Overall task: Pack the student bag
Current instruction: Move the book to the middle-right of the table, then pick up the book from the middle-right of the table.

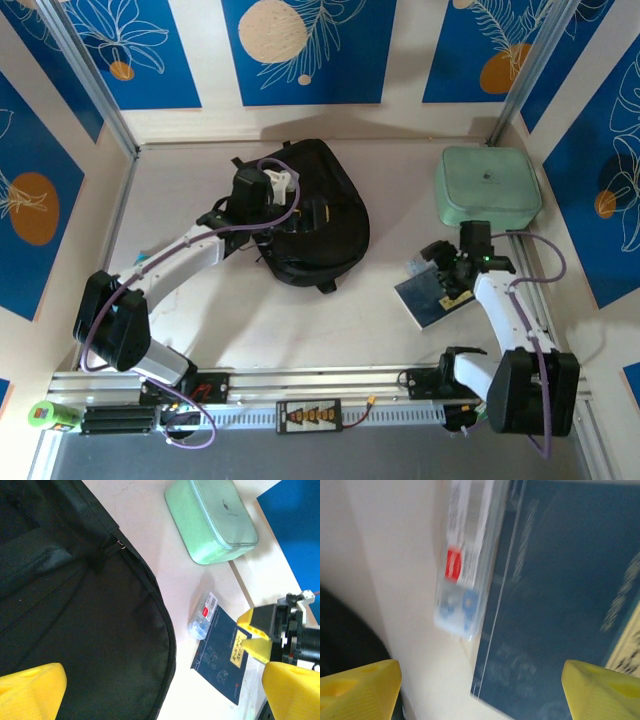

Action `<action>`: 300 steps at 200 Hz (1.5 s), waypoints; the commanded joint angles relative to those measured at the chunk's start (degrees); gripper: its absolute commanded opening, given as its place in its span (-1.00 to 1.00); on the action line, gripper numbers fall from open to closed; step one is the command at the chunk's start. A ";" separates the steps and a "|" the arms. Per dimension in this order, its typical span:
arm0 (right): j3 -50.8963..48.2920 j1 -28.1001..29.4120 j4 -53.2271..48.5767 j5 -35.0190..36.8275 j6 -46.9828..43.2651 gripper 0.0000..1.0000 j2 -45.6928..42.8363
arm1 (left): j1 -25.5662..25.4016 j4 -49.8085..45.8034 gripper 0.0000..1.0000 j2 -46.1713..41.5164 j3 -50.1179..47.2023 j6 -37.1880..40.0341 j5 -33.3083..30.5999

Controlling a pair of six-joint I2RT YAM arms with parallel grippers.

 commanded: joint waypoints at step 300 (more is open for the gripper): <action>-8.46 11.58 -3.34 -0.84 4.63 0.09 0.57 | -24.39 -22.33 0.07 37.28 31.40 9.51 -12.36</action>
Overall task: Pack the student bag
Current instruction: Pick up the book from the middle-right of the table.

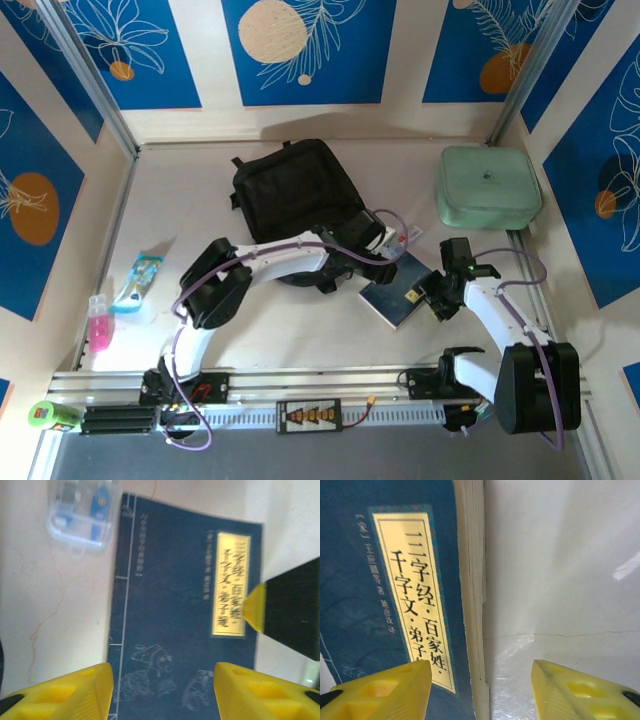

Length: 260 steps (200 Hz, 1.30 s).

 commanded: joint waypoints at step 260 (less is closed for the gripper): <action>6.73 3.27 1.52 -5.55 3.05 -0.71 5.22 | -1.84 -16.27 -0.28 12.98 11.16 9.54 -8.21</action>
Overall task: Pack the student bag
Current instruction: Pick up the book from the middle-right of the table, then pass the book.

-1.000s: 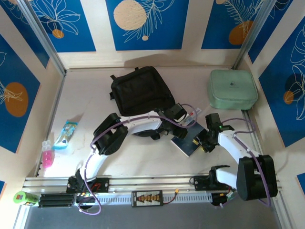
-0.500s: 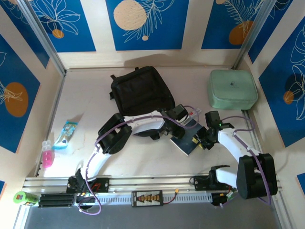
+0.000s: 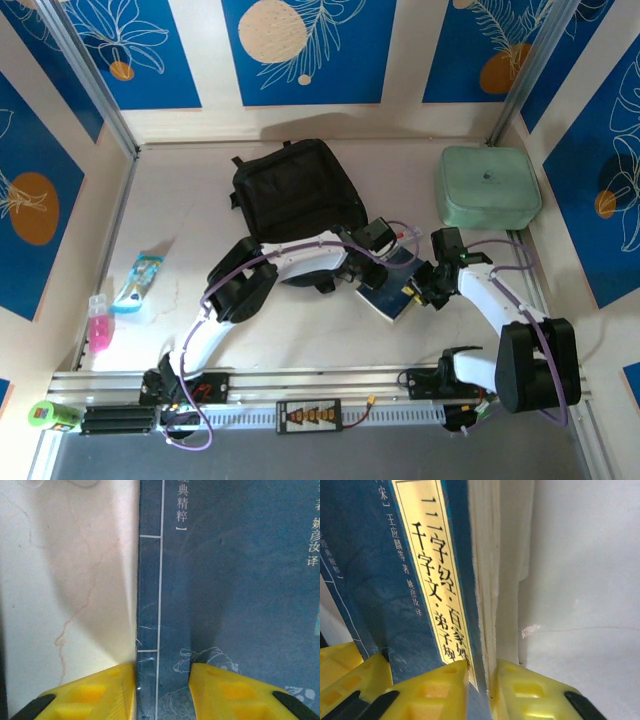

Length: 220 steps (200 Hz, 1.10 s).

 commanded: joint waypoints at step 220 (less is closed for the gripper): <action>17.18 0.97 14.44 -27.40 -17.76 -1.00 -12.75 | 23.75 19.02 0.86 -33.46 -19.44 -13.02 27.23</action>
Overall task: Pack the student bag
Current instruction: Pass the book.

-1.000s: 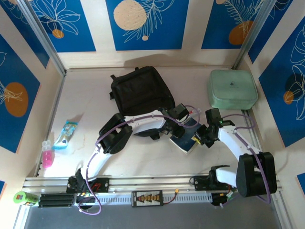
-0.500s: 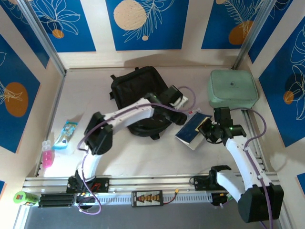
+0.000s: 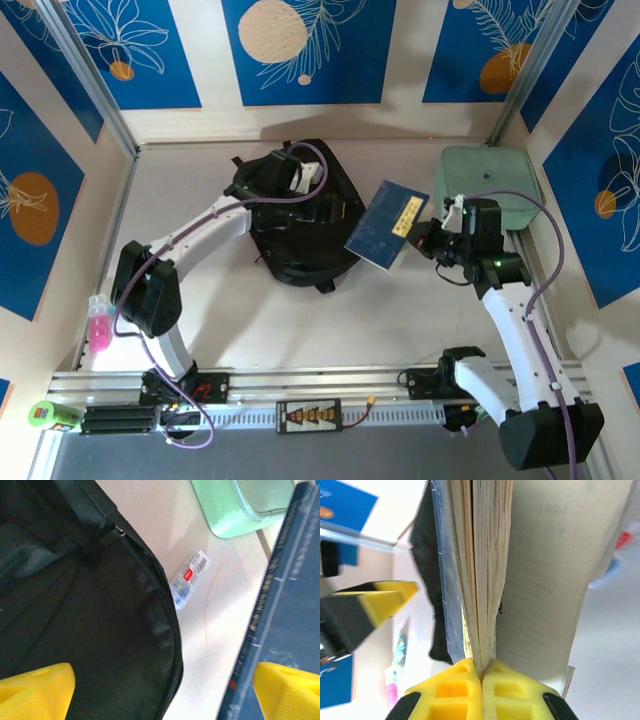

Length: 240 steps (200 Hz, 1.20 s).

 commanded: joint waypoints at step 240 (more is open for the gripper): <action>4.44 6.25 20.93 -15.28 -3.80 -0.64 24.22 | 5.29 8.27 -1.00 -5.68 -6.36 -2.83 13.87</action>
